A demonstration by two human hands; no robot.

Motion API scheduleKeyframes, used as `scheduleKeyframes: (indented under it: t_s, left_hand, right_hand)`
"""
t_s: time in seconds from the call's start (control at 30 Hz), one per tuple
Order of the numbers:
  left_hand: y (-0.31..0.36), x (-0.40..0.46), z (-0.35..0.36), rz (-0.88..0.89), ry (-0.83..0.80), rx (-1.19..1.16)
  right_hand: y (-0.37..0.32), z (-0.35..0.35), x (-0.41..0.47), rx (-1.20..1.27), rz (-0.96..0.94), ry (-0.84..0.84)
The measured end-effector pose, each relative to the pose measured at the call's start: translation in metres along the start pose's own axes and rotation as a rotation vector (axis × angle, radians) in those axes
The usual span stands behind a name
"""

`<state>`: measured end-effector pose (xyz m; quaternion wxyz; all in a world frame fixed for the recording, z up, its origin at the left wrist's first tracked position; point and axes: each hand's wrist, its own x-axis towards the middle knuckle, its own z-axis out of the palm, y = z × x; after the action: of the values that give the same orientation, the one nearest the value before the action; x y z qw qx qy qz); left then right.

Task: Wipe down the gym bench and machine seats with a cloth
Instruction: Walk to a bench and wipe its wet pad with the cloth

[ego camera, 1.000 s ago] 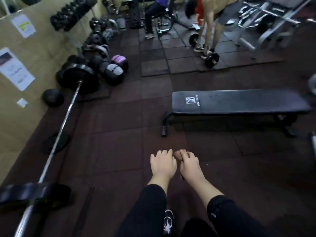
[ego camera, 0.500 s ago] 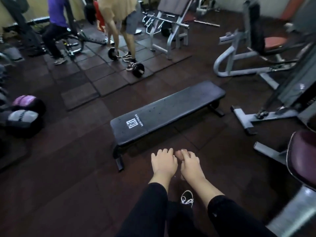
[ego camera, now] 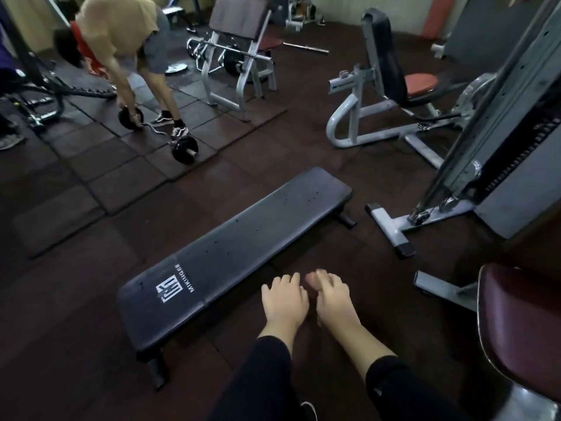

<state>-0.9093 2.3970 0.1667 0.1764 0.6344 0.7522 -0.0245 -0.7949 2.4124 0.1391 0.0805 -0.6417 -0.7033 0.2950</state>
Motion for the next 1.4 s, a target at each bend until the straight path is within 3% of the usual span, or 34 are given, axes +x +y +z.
scheduleKeyframes:
  t_s: [0.33,0.7,0.83,1.13,1.4]
  left_hand:
    - [0.039,0.165,-0.007,0.032,-0.137,-0.009]
    - [0.069,0.338,-0.050,-0.005,-0.110,-0.075]
    - [0.066,0.377,-0.047,-0.122,-0.119,-0.126]
    - [0.068,0.435,-0.021,-0.593,-0.091,-0.319]
    - [0.038,0.471,0.050,-0.711,-0.081,-0.364]
  right_hand:
    - [0.032,-0.032,0.142,0.004,0.039,0.007]
    - [0.049,-0.094,0.319,-0.083,0.024,-0.005]
    - [0.049,-0.103,0.373,-0.149,-0.066,-0.112]
    - [0.068,-0.102,0.501,-0.300,-0.463,-0.342]
    - [0.090,-0.025,0.564,-0.207,-0.487,-0.415]
